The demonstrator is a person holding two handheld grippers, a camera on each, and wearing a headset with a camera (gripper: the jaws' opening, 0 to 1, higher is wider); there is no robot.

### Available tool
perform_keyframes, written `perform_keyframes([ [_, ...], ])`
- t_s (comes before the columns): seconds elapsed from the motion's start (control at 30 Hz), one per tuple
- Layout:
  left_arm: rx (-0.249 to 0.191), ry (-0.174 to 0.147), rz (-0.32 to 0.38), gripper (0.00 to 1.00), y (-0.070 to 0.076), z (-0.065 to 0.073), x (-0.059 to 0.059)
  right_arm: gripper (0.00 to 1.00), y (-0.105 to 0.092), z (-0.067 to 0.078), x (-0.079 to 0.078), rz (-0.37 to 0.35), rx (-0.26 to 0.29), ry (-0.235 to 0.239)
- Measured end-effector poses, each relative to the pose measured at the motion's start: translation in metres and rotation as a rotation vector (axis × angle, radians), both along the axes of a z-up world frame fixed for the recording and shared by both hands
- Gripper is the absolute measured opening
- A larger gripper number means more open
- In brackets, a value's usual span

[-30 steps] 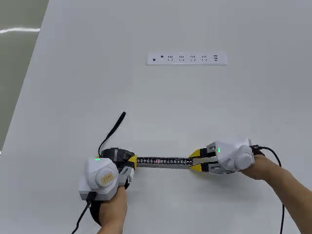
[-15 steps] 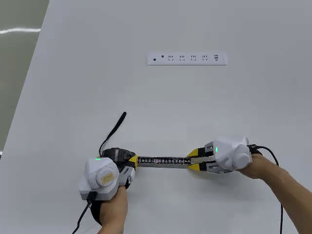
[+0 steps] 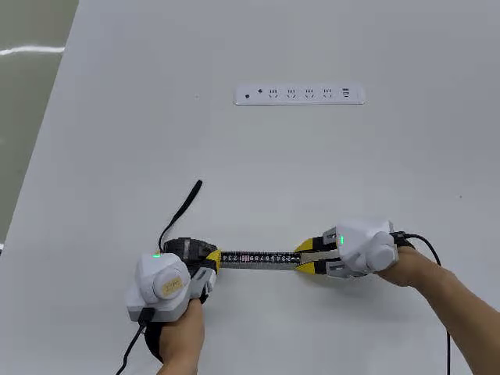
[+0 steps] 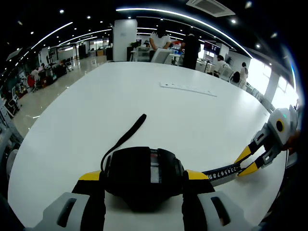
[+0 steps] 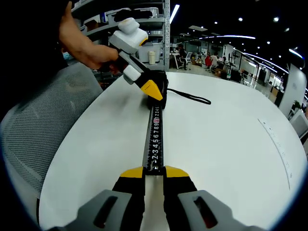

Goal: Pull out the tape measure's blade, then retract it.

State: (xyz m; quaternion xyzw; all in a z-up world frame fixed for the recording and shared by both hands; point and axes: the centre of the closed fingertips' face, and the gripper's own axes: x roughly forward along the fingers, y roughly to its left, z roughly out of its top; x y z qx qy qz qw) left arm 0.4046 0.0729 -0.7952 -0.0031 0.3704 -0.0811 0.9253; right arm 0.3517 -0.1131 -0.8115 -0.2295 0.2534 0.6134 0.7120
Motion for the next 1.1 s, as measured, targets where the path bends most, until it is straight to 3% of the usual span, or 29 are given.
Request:
perform_keyframes([
  [1.1,-0.004,0.002,0.001,0.62,0.001,0.000,0.001,0.12,0.027,-0.002,0.007,0.008,0.014,-0.009],
])
